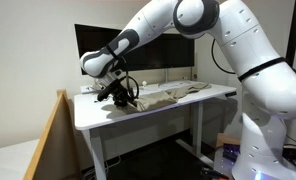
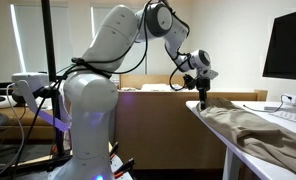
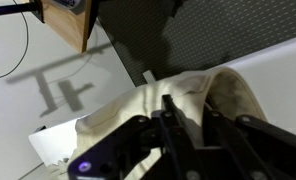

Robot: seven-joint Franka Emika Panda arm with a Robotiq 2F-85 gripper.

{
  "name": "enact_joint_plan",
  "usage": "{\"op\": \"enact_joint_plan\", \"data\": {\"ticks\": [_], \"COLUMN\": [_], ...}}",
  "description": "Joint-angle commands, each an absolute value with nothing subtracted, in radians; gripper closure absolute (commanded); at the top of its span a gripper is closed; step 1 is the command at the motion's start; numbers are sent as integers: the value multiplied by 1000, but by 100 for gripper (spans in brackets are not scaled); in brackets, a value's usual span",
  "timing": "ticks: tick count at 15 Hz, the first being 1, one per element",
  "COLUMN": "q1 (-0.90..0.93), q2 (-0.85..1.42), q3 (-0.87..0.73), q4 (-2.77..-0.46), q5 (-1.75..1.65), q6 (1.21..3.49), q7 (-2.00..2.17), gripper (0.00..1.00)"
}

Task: Remove the trousers from the table and put them on the headrest of the couch

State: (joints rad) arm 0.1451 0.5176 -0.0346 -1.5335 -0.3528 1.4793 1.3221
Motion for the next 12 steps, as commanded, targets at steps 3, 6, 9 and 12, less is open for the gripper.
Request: {"op": "enact_joint_plan", "data": {"ticks": [3,6,9,12], "q1": [158,164,174,202], "q2": [508,484,458,410], "q3": [-51,-47,-39,-23], "q4": [-1509,-1503,-1490,-1481], "q5": [-345,-339,-333,-334], "q6": [1432,1445,1454,1468], "q7": [1352,1377,1400,1436], "gripper": [92,92,92,92]}}
